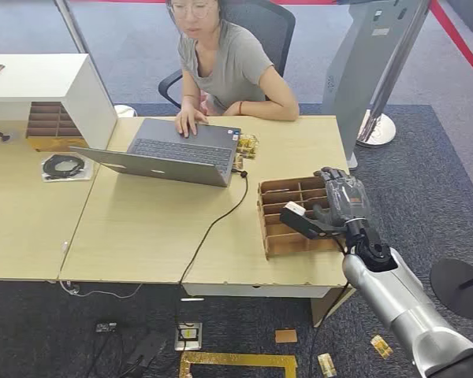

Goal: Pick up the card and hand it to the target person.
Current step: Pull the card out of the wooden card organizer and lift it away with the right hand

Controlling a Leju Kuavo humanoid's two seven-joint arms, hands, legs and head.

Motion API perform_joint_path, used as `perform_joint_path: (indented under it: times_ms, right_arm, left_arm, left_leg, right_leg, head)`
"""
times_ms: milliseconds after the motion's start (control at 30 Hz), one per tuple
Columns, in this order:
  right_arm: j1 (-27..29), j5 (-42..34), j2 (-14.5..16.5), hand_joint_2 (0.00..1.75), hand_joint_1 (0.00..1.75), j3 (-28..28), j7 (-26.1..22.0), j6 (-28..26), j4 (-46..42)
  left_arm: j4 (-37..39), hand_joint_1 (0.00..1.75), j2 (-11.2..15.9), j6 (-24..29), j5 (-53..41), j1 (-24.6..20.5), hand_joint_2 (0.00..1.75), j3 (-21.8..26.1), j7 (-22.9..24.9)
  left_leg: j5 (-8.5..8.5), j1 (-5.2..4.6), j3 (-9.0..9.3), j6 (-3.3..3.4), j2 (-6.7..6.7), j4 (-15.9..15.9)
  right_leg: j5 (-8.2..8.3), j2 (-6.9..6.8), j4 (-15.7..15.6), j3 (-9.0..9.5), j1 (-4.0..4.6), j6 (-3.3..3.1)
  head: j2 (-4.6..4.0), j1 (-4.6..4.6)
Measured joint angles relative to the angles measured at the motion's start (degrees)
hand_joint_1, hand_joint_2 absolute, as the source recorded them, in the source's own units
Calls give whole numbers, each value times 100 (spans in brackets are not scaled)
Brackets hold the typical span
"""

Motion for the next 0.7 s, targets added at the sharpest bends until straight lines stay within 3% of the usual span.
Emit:
perform_joint_path:
  times_ms: [233,700]
  right_arm:
    - [0,0,-1,175,76,35,9,0,-46]
    - [-1,29,-1,175,137,57,-9,5,-52]
  left_arm:
    - [0,0,3,-11,-10,2,175,0,0]
    - [-1,0,4,9,22,7,175,0,0]
  left_leg:
    - [0,0,0,0,0,1]
    - [0,0,0,0,0,0]
  right_leg:
    - [0,0,0,-1,0,0]
    - [0,0,0,0,0,0]
  head:
    - [0,-1]
    - [0,0]
